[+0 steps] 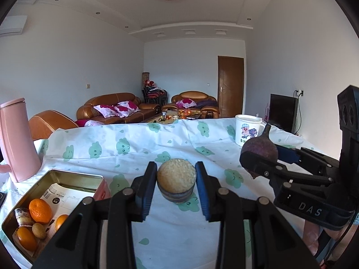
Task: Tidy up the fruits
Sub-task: 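Lift the purple fruit and jar and carry both over the tin box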
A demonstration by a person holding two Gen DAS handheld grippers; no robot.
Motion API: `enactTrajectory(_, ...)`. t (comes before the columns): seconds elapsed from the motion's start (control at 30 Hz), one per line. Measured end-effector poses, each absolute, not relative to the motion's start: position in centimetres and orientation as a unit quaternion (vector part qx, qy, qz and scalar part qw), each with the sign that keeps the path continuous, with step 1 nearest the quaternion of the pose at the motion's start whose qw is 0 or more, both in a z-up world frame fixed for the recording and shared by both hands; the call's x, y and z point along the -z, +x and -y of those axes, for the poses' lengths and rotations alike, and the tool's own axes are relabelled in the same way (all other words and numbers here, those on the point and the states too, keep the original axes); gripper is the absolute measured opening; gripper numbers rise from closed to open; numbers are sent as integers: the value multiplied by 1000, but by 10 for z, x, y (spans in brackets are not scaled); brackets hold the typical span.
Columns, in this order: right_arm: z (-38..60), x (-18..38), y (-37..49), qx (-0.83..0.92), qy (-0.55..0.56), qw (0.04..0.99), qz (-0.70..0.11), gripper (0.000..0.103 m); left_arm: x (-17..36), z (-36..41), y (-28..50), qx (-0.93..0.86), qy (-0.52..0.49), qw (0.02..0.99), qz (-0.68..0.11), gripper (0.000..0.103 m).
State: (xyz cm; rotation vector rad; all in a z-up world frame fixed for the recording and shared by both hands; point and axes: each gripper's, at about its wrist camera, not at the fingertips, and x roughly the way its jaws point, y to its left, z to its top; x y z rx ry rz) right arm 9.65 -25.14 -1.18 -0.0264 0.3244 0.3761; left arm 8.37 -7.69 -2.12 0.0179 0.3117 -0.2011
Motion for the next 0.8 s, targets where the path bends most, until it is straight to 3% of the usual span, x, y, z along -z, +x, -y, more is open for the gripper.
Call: enactTrajectory(0.8, 212, 3, 97, -231, -29, 958, -165, 54, 19, 43, 74, 75, -12, 985, -154, 37)
